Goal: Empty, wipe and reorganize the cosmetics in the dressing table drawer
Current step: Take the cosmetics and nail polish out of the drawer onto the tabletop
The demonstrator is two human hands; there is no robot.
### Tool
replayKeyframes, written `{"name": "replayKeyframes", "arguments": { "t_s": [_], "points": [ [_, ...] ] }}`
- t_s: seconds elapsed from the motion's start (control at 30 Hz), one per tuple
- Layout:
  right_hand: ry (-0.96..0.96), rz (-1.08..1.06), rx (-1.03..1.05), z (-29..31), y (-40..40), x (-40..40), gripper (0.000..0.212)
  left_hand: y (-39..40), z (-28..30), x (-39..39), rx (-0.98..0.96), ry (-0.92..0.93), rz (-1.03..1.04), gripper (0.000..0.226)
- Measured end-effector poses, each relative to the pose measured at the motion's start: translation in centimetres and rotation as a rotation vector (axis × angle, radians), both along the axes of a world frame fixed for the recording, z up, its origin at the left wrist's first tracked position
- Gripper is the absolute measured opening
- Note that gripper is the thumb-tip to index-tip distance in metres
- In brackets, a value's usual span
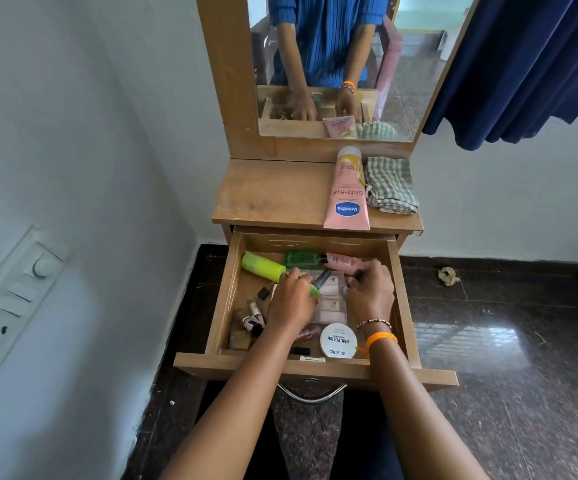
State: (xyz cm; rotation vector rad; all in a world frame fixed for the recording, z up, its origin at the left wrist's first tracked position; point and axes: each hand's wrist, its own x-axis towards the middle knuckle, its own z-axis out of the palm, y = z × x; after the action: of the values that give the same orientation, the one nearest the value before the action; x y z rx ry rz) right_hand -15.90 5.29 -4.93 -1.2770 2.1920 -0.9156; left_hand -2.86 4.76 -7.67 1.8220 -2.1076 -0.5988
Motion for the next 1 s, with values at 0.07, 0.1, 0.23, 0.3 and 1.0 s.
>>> {"name": "replayKeyframes", "arguments": {
  "t_s": [0.07,0.1,0.23,0.3,1.0],
  "points": [
    [0.040,-0.007,-0.021,-0.1,-0.2,-0.3,0.020,0.2,0.1,0.2,-0.011,0.010,0.021,0.044],
    [0.050,-0.015,-0.011,-0.1,-0.2,-0.3,0.020,0.3,0.2,0.3,-0.014,0.022,0.042,0.042],
    [0.044,-0.024,0.028,-0.2,-0.2,-0.3,0.018,0.3,1.1,1.2,-0.023,0.106,0.176,0.029],
    [0.045,-0.018,0.018,-0.2,-0.1,-0.3,0.020,0.5,1.6,1.9,-0.014,0.132,0.234,0.027],
    [-0.231,0.178,0.520,-1.8,-0.5,2.5,0.054,1.6,2.0,5.0,0.094,0.175,0.405,0.035]
  ]
}}
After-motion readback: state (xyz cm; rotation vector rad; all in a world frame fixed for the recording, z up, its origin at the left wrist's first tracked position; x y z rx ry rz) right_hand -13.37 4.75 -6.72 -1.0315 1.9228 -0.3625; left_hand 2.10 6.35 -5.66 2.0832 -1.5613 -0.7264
